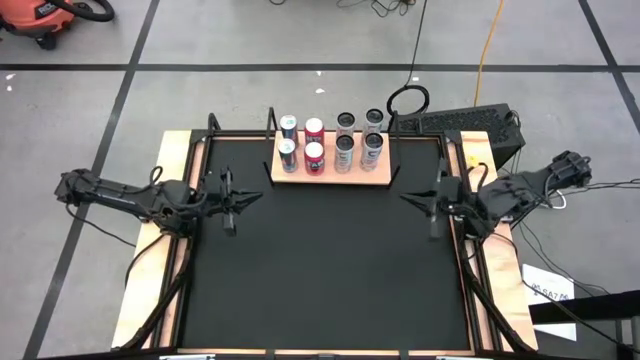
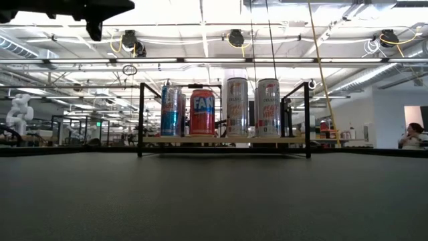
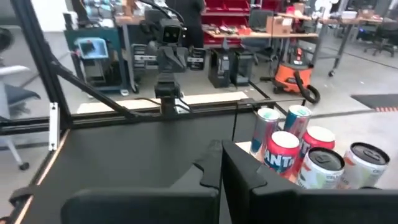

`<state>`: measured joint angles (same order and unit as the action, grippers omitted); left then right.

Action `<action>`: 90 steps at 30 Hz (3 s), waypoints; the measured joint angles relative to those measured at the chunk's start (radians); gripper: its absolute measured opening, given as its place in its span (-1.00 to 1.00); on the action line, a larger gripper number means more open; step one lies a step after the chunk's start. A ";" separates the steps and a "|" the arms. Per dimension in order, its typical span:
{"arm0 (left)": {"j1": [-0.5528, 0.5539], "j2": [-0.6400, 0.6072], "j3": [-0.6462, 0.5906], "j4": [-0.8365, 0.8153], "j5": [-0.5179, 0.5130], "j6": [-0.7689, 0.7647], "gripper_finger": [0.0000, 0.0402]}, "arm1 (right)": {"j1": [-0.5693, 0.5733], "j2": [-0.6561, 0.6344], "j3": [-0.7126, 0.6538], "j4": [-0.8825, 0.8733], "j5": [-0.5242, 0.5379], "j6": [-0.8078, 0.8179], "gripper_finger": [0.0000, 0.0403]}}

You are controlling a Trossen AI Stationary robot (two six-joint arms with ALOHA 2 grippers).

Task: Place canned beverage on shelf
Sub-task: Return to Home Position

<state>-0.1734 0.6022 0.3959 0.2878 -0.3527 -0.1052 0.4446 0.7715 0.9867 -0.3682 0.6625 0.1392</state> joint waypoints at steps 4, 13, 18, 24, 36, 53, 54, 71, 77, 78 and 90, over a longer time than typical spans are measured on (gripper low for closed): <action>0.002 -0.071 -0.012 -0.079 -0.005 0.015 -1.00 | 0.000 -0.113 -0.107 0.005 -0.010 -0.026 -1.00; 0.003 -0.204 -0.147 -0.073 0.018 0.006 -1.00 | -0.085 -0.246 -0.410 0.360 -0.127 -0.154 -1.00; 0.003 -0.226 -0.217 -0.004 0.017 -0.018 -1.00 | -0.157 -0.245 -0.501 0.492 -0.248 -0.157 -1.00; 0.004 -0.250 -0.225 -0.010 0.017 0.034 -1.00 | -0.220 -0.281 -0.513 0.440 -0.278 -0.160 -1.00; 0.004 -0.427 -0.225 -0.123 0.003 0.116 -1.00 | -0.254 -0.524 -0.513 0.215 -0.307 -0.060 -1.00; 0.083 -0.440 -0.306 -0.133 0.027 -0.019 -1.00 | -0.396 -0.523 -0.786 0.546 -0.477 0.039 -1.00; 0.082 -0.440 -0.306 -0.151 0.048 -0.020 -1.00 | -0.410 -0.522 -0.787 0.536 -0.508 0.046 -1.00; 0.082 -0.569 -0.306 -0.209 -0.011 0.089 -1.00 | -0.532 -0.664 -0.787 0.391 -0.663 0.043 -1.00; 0.082 -0.601 -0.312 -0.243 -0.019 0.102 -1.00 | -0.559 -0.752 -0.787 0.285 -0.663 0.050 -1.00; 0.082 -0.602 -0.324 -0.222 -0.021 0.089 -1.00 | -0.562 -0.758 -0.789 0.281 -0.664 0.049 -1.00; 0.082 -0.602 -0.379 -0.085 -0.024 0.086 -1.00 | -0.564 -0.771 -0.965 0.473 -0.667 0.076 -1.00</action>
<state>-0.0914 0.0002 0.0166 0.2027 -0.3763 -0.0189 -0.1196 0.0006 0.0216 0.1045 -0.0045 0.2157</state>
